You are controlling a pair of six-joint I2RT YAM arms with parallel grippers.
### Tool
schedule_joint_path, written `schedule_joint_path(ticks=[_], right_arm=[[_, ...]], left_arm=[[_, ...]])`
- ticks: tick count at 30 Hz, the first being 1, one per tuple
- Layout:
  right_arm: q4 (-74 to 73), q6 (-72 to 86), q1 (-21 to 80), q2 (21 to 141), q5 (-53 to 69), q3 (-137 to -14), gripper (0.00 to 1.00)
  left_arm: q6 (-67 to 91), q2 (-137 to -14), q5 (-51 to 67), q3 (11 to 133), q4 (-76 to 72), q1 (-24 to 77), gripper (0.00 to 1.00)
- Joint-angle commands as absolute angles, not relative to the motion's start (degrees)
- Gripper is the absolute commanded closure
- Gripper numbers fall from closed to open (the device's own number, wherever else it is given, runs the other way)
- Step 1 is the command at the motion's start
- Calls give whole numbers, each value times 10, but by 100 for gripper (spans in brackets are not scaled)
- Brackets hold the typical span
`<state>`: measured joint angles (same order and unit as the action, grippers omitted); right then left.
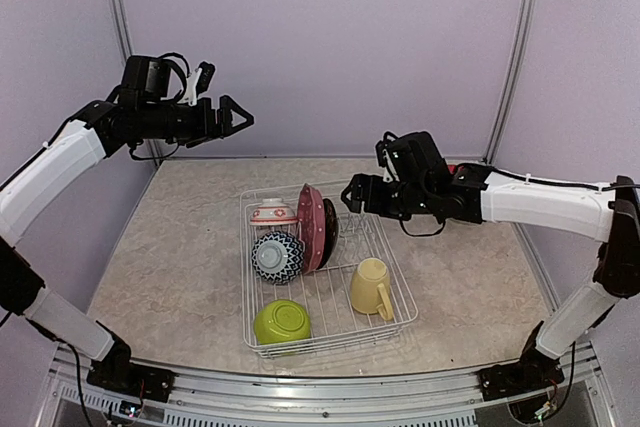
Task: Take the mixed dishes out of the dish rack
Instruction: Grab the plate from the dish rack.
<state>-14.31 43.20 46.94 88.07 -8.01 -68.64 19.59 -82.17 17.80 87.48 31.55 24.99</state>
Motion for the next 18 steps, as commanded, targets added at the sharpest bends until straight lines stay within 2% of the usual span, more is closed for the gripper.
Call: schedule_joint_path(ticks=[1,10,18], right_arm=[[-149,465,493,935,-100,-726,16],[-225,492,529,1030,-144,-811,41],[-295,498,559,1102,-226,-894,51]], left_arm=[[198,-820,186,885,319,256,1],[192,-824,166,889,326,256,1],[200,-838,184,899,336,256,1]])
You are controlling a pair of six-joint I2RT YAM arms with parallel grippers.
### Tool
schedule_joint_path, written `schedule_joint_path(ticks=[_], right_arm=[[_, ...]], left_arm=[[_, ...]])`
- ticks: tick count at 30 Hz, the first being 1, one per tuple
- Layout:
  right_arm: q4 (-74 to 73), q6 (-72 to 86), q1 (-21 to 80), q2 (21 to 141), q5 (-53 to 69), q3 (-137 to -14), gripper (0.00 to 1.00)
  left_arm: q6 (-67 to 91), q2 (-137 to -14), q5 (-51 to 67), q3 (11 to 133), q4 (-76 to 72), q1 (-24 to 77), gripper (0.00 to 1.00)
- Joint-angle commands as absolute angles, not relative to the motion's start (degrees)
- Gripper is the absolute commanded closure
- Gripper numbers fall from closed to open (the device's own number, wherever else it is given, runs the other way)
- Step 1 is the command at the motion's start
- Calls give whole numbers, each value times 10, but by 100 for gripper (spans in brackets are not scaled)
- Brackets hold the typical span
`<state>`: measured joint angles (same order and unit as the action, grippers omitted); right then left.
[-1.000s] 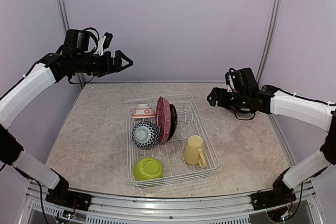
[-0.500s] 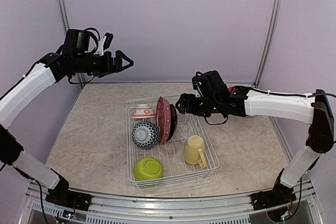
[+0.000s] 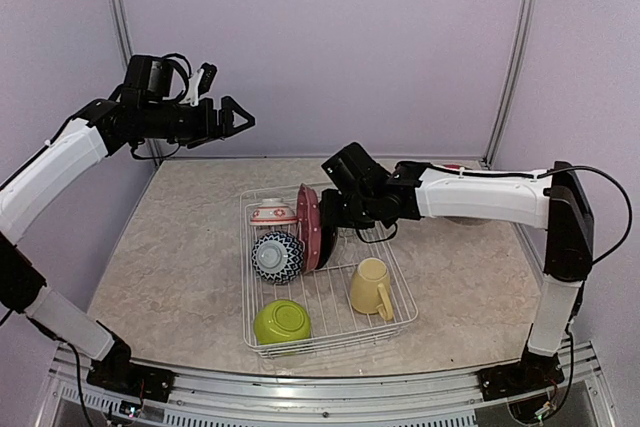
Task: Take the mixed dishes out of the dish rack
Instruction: Grab the plate from the dish rack.
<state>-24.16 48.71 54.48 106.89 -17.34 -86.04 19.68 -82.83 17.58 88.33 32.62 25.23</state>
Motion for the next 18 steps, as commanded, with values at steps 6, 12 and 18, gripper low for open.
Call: schedule_joint_path(ticks=[6,12,18], right_arm=[[-342,493,562,1148,-261,-955,58],[-338,495,563,1165,-264,-962,65],[-344,484,563,1177,-269,-984,75]], left_arm=[[201,-833,183,896,333,257,1],[206,-840,193,897,334,256,1],[206,-835,194,895,330,256,1]])
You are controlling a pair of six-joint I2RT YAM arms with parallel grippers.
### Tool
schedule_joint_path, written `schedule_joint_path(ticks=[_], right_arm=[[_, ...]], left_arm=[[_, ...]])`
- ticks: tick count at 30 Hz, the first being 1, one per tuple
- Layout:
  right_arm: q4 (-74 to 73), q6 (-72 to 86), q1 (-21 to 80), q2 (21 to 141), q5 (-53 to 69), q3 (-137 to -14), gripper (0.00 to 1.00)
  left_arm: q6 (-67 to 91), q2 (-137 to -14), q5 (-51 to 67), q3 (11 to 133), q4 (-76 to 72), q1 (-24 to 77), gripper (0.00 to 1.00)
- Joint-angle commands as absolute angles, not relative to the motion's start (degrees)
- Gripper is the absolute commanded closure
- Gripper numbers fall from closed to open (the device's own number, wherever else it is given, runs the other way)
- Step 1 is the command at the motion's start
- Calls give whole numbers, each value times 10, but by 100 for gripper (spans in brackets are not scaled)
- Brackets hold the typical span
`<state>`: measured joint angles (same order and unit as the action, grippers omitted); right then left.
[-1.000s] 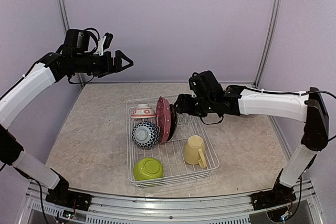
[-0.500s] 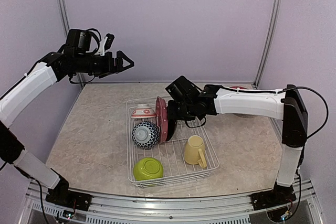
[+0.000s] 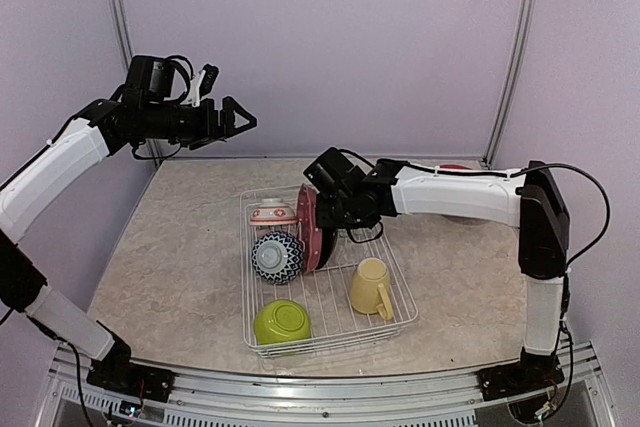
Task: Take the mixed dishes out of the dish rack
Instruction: Grab the plate from the dish rack.
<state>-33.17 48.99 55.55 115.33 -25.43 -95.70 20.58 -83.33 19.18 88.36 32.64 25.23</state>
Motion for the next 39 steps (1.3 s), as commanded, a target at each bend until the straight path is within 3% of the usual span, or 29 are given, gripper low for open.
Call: schedule_joint_path(ticks=[1,17,39], right_arm=[[-347,483,563,1178,-270,-988,78],[-414,485,566,1179,-321,-1040,100],[-510,480,581,1113,-430,-1094,100]], left_arm=[[206,-835,189,896,332,256,1],[210,-848,202,898,332,256,1],[212,-853,205,899,333,256,1]])
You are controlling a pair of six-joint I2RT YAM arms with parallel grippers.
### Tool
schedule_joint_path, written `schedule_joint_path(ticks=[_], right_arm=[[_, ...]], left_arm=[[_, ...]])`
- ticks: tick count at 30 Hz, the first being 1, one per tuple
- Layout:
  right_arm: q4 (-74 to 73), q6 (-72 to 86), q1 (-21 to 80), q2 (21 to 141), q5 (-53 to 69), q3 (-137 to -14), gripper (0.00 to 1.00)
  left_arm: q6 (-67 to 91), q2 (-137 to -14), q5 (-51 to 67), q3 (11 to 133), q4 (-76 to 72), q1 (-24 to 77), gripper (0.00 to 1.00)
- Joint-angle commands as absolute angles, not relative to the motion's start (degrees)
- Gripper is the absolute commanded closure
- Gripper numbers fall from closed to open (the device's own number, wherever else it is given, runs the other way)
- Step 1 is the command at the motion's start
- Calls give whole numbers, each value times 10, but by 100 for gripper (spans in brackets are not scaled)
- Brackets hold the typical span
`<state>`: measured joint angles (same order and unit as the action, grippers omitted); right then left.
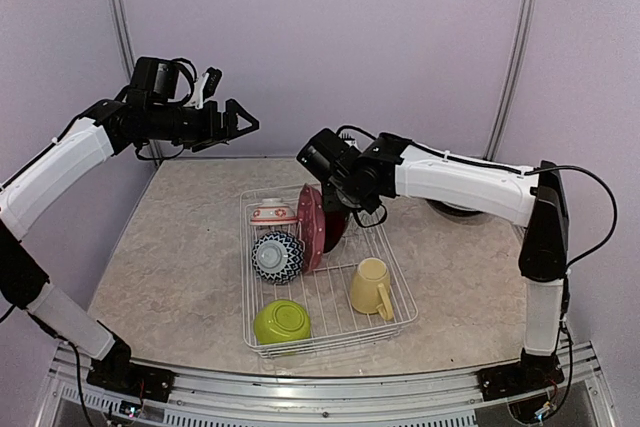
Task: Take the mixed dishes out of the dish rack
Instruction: Grab the plate from the dish rack, then place the plate with another plate.
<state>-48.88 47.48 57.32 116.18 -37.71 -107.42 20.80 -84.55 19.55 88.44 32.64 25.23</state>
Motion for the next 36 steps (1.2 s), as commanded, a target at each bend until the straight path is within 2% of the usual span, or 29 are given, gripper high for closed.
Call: schedule_joint_path(ticks=[1,10,15,26,32,36], right_arm=[[-514,481,582,1111,-434,-1094,100],[-537,485,582,1084,-483,-1070,100],[-502,477,571,1040,-477,-1017,100],[-194,453,443,829,-197,-728,100],[-97,481,355,758,-78,-625,100],[-82,490,277,736,-50,-587,100]], left_arm=[[212,-853,205,899,333,256,1],[213,-855,205,898,332,256,1],[213,-857,206,898,332,256,1],[211,-860,203,898,333,256,1],[213,-864,205,899,334,256,1],[213,-864,204,898,333,256,1]])
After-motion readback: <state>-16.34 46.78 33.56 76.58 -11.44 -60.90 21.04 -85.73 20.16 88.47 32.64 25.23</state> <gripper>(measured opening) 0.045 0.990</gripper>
